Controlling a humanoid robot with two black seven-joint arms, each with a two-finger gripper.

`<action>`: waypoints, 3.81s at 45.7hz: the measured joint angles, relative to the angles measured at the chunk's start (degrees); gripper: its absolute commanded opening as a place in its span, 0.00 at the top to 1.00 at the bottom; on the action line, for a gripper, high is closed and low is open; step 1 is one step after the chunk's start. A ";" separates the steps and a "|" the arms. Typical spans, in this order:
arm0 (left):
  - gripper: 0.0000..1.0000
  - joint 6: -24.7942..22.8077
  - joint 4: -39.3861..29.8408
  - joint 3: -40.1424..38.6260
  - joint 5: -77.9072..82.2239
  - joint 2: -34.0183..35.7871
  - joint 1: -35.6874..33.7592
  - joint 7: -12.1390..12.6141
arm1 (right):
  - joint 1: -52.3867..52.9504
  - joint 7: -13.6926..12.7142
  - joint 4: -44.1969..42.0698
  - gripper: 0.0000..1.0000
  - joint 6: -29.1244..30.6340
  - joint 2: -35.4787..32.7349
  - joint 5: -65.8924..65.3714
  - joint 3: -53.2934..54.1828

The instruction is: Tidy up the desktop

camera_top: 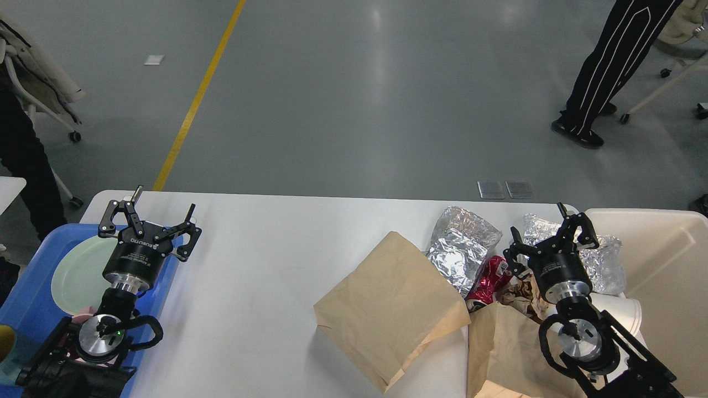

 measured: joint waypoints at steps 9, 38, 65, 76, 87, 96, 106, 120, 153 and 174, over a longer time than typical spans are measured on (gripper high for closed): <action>0.04 -1.88 5.62 0.17 -0.76 -0.12 -2.85 -1.83 | 0.00 0.00 0.00 0.00 0.00 -0.06 -0.01 0.00; 0.04 -3.13 6.38 0.30 -2.16 -0.31 -2.87 -3.63 | 0.00 0.00 0.00 0.00 0.00 -0.09 0.03 0.00; 0.04 -3.14 6.40 0.31 -2.17 -0.29 -2.86 -3.62 | 0.25 0.00 -0.33 0.00 0.00 -0.23 0.01 -0.23; 0.04 -3.14 6.40 0.31 -2.18 -0.28 -2.86 -3.62 | 7.25 -0.42 -8.58 0.00 0.00 -0.87 1.53 -0.32; 0.04 -3.14 6.40 0.31 -2.18 -0.30 -2.86 -3.63 | 8.59 -0.17 -8.88 0.00 -0.06 -8.45 4.29 0.76; 0.04 -3.14 6.39 0.31 -2.18 -0.37 -2.86 -3.63 | 8.27 -0.14 -8.73 0.00 0.00 -10.15 5.13 0.55; 0.04 -3.14 6.37 0.31 -2.18 -0.38 -2.86 -3.63 | 6.94 -0.14 -9.06 0.00 0.00 -10.24 5.21 0.44; 0.04 -3.14 6.36 0.31 -2.18 -0.38 -2.86 -3.62 | 6.17 -0.94 -8.09 0.00 2.29 -10.18 5.34 -2.27; 0.04 -3.14 6.37 0.31 -2.18 -0.38 -2.86 -3.63 | 9.71 -0.22 -7.36 0.00 7.59 -10.17 5.04 -5.13; 0.04 -3.14 6.41 0.31 -2.17 -0.38 -2.86 -3.70 | 18.80 0.04 -7.61 0.00 9.01 -21.02 5.48 -27.78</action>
